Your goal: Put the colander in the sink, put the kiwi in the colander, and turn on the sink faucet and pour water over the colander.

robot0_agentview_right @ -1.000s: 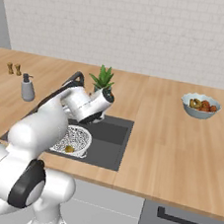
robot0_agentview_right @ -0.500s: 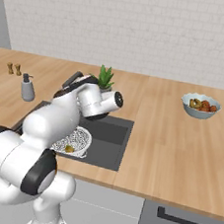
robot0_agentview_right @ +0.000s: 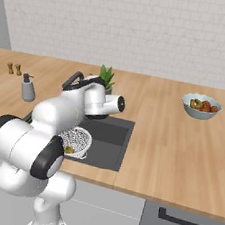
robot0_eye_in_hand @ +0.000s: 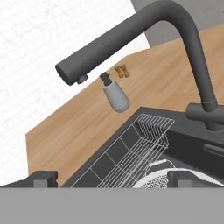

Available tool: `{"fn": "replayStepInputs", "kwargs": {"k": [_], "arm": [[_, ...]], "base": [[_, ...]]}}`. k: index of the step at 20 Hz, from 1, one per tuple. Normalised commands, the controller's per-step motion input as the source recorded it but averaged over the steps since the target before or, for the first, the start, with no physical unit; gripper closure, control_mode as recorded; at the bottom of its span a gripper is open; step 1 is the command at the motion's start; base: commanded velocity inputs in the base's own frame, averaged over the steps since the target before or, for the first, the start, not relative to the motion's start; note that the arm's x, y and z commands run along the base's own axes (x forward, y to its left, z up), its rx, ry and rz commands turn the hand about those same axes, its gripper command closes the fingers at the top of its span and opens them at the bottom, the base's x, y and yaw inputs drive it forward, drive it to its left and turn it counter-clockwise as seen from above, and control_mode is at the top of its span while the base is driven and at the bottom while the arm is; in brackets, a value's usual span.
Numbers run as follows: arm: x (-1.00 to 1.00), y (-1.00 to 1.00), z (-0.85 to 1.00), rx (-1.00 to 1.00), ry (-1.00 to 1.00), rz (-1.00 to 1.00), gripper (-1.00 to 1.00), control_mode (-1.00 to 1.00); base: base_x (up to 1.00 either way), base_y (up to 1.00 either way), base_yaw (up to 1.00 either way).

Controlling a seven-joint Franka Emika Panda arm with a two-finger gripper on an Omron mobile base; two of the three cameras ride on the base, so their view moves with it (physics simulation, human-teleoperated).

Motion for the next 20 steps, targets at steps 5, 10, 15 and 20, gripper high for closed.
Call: {"fn": "replayStepInputs", "kwargs": {"k": [5, 10, 15, 20], "arm": [[0.36, 0.06, 0.00, 0.04, -0.01, -0.01, -1.00, -1.00], [0.46, 0.00, 0.00, 0.04, 0.00, -0.03, -1.00, -1.00], [0.33, 0.00, -0.08, 0.01, 0.00, -0.03, -1.00, -1.00], [0.24, 0.00, -0.28, 0.01, 0.00, -0.02, -1.00, -1.00]], "base": [[0.00, 0.00, 0.00], [0.00, 0.00, 0.00], [0.00, 0.00, 0.00], [0.00, 0.00, 0.00]]}}
